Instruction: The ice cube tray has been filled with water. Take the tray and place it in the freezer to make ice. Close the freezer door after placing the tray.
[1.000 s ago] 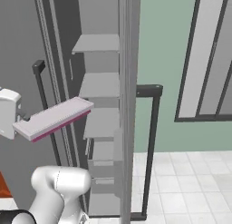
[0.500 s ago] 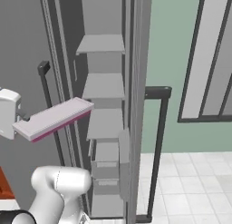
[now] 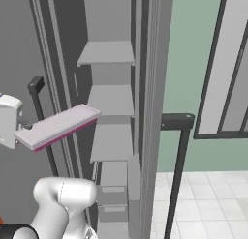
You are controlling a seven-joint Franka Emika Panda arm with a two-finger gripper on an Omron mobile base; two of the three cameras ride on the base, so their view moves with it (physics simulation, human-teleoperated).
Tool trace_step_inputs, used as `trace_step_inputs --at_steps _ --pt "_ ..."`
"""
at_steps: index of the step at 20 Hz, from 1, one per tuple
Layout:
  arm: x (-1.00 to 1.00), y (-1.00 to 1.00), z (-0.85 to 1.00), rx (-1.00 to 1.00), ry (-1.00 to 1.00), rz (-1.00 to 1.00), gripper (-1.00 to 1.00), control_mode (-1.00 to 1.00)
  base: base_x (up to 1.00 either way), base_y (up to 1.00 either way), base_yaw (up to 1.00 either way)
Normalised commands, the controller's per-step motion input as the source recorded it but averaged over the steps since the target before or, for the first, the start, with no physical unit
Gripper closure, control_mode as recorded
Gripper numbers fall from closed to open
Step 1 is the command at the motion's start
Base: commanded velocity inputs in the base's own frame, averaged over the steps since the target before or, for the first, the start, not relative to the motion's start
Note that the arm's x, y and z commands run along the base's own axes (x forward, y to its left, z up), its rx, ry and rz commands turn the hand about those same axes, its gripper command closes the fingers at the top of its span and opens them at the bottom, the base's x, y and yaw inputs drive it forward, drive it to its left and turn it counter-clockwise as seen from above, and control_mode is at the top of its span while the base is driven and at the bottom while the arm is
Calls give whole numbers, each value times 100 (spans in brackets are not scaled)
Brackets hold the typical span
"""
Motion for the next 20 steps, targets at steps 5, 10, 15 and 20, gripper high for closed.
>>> trace_step_inputs --at_steps 5,10,15,20 --pt "0 0 0 0 0 0 100 100 6 -46 10" --pt "0 0 0 0 0 0 100 100 7 -41 9" --pt "0 0 0 0 0 0 100 100 25 -28 15" --pt "3 -8 0 3 -2 3 100 -100 20 -25 14"
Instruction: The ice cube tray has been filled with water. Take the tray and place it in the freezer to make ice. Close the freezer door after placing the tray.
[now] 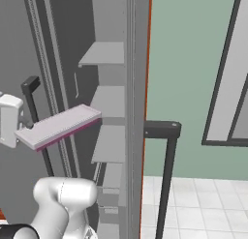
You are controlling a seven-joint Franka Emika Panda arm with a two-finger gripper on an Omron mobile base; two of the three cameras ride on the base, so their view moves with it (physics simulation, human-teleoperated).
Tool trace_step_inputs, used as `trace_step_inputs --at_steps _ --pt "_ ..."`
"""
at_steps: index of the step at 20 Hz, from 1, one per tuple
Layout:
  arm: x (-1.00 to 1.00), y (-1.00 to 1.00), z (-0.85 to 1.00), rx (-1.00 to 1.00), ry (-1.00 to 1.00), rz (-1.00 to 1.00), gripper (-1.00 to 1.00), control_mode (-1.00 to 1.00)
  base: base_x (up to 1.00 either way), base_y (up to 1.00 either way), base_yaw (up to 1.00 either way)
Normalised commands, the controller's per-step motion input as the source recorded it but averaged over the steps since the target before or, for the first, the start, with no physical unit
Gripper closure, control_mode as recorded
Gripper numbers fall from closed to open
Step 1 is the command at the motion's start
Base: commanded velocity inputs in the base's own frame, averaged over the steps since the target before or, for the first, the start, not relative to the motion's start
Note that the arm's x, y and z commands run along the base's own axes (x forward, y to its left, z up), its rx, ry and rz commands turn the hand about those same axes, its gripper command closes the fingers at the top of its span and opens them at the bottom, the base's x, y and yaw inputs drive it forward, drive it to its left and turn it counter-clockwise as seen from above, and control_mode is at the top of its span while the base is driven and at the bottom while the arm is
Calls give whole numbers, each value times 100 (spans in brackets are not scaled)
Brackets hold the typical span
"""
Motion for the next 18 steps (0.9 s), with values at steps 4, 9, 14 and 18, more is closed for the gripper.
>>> trace_step_inputs --at_steps 4,9,14,18 --pt "8 -44 2 3 -16 9 100 -100 0 0 0" --pt "13 -37 8 0 -3 16 100 -100 0 0 0" --pt "17 -33 2 0 0 27 100 -100 0 0 0" --pt "27 -27 0 0 0 28 100 -100 0 0 0"
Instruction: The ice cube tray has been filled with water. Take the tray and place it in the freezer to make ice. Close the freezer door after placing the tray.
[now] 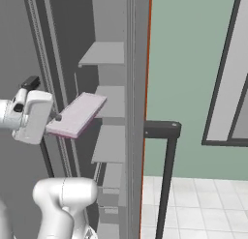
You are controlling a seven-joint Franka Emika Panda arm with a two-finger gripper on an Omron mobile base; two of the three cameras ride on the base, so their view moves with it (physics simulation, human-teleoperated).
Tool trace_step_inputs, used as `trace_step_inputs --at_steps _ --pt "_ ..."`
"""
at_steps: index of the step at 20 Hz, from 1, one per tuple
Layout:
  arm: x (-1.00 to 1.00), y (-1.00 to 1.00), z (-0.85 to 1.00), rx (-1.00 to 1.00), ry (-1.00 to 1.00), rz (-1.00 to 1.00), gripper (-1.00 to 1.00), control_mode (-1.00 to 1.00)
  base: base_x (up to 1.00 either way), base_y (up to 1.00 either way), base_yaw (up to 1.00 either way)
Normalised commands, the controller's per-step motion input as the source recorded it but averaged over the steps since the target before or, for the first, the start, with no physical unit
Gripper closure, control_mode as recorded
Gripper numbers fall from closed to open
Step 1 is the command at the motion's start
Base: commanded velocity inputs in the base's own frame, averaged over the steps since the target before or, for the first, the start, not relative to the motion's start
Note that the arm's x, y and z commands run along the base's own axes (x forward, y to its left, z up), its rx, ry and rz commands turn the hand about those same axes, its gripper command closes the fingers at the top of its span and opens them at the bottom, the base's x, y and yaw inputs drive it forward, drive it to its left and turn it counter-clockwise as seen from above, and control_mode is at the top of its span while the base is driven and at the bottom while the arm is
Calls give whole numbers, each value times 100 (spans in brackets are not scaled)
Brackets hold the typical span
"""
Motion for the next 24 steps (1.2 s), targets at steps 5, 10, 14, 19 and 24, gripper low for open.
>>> trace_step_inputs --at_steps 5,10,14,19,24 --pt "30 -19 -5 0 0 29 100 -100 0 0 0" --pt "34 -11 -10 0 0 23 100 -100 0 0 0" --pt "30 -7 -14 0 0 17 100 -100 0 0 0" --pt "28 -10 -12 0 0 16 100 -100 0 0 0" --pt "30 -4 -13 0 0 9 100 -100 0 0 0"
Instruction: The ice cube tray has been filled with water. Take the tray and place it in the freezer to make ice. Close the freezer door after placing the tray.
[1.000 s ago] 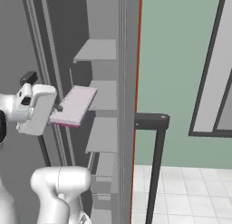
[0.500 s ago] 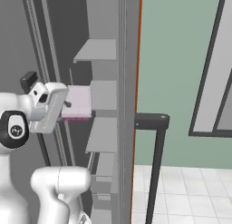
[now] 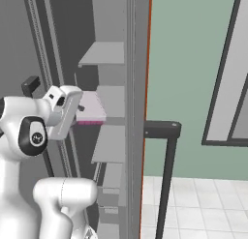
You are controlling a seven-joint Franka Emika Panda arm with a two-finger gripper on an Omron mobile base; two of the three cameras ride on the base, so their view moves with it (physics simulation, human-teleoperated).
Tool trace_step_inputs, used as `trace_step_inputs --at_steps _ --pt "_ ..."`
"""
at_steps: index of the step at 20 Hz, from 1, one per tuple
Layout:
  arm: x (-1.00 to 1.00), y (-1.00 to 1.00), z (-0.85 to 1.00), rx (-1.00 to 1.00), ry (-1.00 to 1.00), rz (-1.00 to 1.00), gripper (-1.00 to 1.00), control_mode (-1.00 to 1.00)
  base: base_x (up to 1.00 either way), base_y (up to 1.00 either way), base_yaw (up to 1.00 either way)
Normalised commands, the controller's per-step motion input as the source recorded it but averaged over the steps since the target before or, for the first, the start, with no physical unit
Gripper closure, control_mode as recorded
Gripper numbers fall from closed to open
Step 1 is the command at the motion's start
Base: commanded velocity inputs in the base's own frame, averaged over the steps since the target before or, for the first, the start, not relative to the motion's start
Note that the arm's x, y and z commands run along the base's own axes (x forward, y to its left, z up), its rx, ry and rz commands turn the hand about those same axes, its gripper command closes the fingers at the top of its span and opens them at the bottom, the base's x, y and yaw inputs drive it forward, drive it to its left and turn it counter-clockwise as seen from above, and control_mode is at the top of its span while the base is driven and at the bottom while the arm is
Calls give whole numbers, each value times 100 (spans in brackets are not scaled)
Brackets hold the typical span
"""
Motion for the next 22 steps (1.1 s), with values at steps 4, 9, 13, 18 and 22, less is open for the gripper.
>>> trace_step_inputs --at_steps 4,9,13,18,22 --pt "28 0 -17 0 0 3 100 -100 0 0 0" --pt "26 0 -18 0 0 1 100 -100 0 0 0" --pt "25 0 -14 0 -2 0 100 -100 0 0 0" --pt "31 -1 -10 0 -7 0 100 -100 0 0 0" --pt "37 -6 -9 0 0 0 100 -100 0 0 0"
